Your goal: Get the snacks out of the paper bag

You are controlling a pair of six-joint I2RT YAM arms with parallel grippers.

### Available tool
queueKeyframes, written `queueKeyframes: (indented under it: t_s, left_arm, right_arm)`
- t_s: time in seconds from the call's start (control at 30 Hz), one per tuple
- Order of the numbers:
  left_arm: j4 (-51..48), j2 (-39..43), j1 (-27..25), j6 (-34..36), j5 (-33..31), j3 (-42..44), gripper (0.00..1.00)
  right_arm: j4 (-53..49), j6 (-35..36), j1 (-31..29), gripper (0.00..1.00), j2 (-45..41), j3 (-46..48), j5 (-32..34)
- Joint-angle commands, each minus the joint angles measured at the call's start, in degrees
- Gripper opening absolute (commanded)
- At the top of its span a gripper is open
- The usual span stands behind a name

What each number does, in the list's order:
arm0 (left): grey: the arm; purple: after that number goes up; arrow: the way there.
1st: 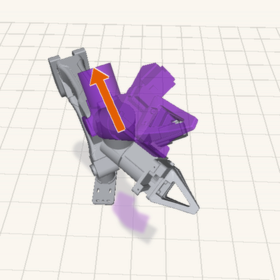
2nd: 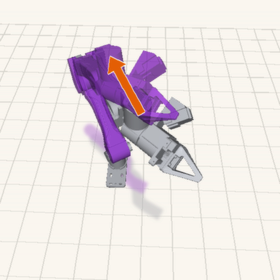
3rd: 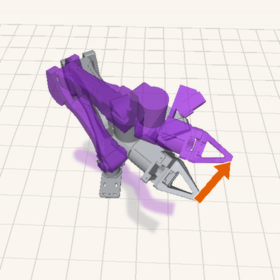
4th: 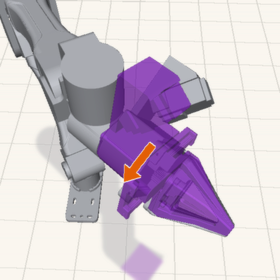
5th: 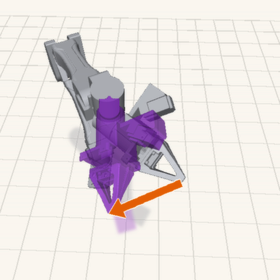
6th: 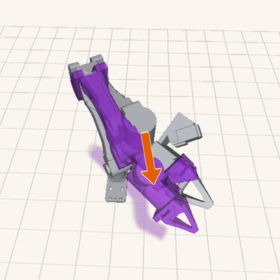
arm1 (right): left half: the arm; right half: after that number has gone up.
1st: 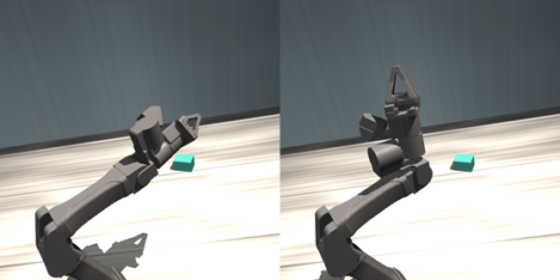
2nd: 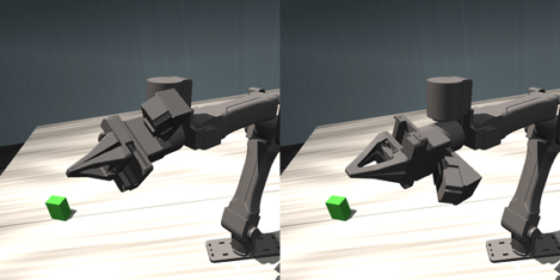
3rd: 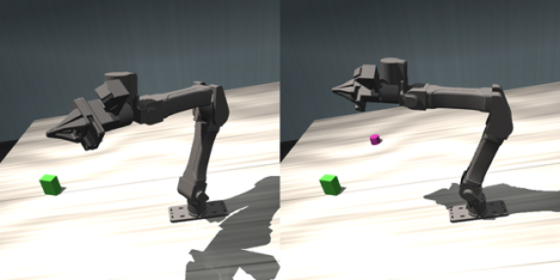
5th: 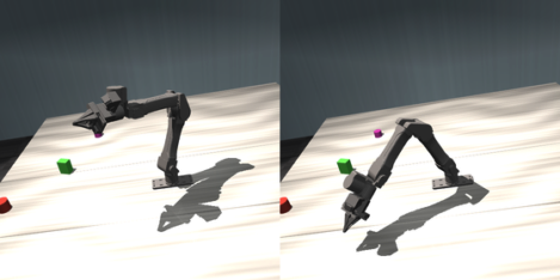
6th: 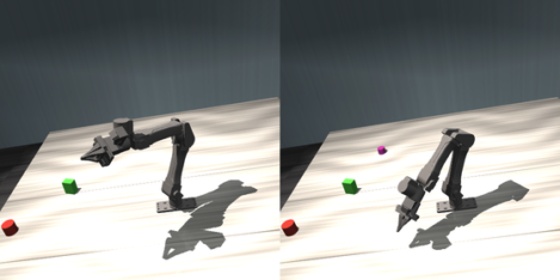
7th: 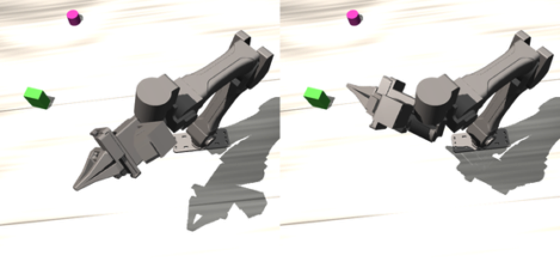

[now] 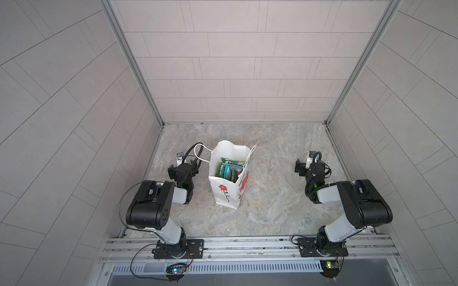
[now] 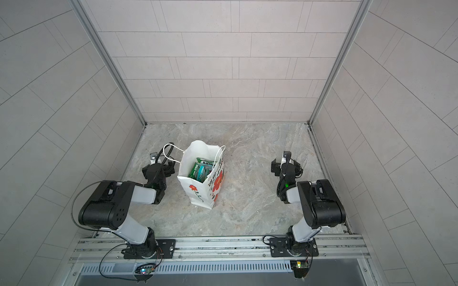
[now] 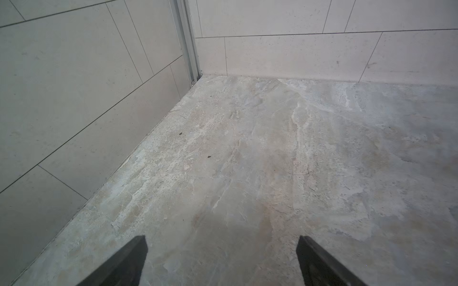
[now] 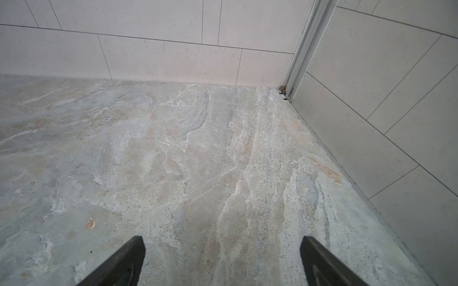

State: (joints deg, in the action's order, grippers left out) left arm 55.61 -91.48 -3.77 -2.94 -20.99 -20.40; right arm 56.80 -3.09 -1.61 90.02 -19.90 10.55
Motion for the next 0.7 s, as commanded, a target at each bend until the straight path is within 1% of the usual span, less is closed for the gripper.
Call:
queueKeyframes:
  t_s: [0.0, 0.57, 0.67]
  left_arm:
    - [-0.32, 0.52, 0.01, -0.03, -0.05, -1.04, 1.00]
    - [0.01, 0.69, 0.07, -0.05, -0.01, -0.80, 1.00]
    - [0.38, 2.87, 0.06, -0.87, -2.25, 0.32, 1.00]
  right_arm:
    - [1.26, 0.65, -0.46, 0.99, 0.34, 0.42, 0.79]
    - [1.39, 0.55, -0.44, 0.99, 0.24, 0.48, 0.79]
    - [3.85, 0.61, -0.42, 0.99, 0.01, 1.89, 1.35]
